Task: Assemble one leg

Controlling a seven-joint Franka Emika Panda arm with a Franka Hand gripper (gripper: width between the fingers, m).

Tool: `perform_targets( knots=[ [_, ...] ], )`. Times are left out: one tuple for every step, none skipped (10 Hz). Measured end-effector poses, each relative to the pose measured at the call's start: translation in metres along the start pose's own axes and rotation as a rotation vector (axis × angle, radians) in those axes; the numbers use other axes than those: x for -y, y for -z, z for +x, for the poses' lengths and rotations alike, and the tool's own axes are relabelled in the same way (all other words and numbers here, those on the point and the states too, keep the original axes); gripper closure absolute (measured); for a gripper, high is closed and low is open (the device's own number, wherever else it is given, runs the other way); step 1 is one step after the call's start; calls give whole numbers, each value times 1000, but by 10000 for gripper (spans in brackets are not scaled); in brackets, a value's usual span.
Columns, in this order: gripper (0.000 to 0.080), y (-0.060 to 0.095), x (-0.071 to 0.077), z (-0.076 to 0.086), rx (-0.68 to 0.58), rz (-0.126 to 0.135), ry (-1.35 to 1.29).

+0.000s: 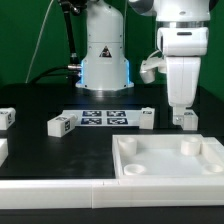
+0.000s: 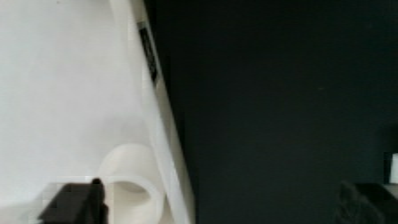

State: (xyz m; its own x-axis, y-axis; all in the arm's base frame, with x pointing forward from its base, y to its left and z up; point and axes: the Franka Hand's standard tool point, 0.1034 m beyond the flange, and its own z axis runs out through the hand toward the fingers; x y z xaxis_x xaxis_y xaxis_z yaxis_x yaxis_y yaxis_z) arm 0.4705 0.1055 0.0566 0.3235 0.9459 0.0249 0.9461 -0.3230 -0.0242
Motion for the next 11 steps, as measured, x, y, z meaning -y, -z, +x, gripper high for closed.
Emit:
perform_targets(
  knots=[
    [150,0,0,0,-1,1,-110],
    [150,0,1,0,-1,2,-227],
    [150,-2,4,0,3,8,-325],
    [150,-2,9,2,5,9,-437],
    [150,-2,13,5,7,9,-511],
    [150,-2,16,7,6,15,-620],
    [150,-2,16,8,2,21,-709],
    [150,-2,17,9,0,27,-806],
    [150,-3,18,10,-3,36,-912],
    [150,-6,23,13,-10,46,-1038],
    [150,-9,36,20,-11,52,-1159]
  ],
)
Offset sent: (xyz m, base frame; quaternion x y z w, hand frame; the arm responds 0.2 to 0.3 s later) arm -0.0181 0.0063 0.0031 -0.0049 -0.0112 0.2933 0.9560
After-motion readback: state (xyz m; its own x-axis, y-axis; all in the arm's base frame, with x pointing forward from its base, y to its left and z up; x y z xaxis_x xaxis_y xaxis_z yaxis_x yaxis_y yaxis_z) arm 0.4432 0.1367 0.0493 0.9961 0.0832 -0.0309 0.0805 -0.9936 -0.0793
